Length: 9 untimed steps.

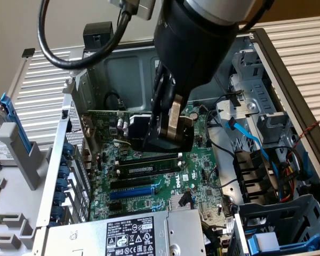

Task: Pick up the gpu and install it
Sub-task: 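Insert the gpu into the slot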

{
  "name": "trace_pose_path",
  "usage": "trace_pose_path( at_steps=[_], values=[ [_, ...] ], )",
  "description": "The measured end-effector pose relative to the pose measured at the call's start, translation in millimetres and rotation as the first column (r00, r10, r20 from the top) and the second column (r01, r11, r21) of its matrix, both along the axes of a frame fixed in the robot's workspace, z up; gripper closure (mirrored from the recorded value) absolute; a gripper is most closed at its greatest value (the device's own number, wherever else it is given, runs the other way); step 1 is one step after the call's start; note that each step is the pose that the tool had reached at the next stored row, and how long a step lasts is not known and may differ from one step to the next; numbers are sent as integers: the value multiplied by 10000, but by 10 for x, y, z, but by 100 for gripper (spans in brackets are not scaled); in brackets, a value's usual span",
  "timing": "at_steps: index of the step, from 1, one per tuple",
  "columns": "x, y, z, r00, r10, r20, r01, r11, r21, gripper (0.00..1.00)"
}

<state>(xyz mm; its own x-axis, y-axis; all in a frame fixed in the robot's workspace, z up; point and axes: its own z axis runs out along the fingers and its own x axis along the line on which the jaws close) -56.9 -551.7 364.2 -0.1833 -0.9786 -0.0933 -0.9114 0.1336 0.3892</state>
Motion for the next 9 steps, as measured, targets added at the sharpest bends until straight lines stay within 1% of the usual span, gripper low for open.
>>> trace_pose_path(
  at_steps=[4, 5, 8, 9],
  values=[
    [0, 5, -74, 10000, -8, 0, 8, 10000, 1, 71],
    [0, 15, -91, 10000, -9, 0, 9, 10000, -1, 71],
    [0, 74, -146, 10000, -8, 0, 8, 10000, 2, 71],
    [-3, 86, -161, 10000, 1, 0, -1, 10000, 10, 71]
  ],
)
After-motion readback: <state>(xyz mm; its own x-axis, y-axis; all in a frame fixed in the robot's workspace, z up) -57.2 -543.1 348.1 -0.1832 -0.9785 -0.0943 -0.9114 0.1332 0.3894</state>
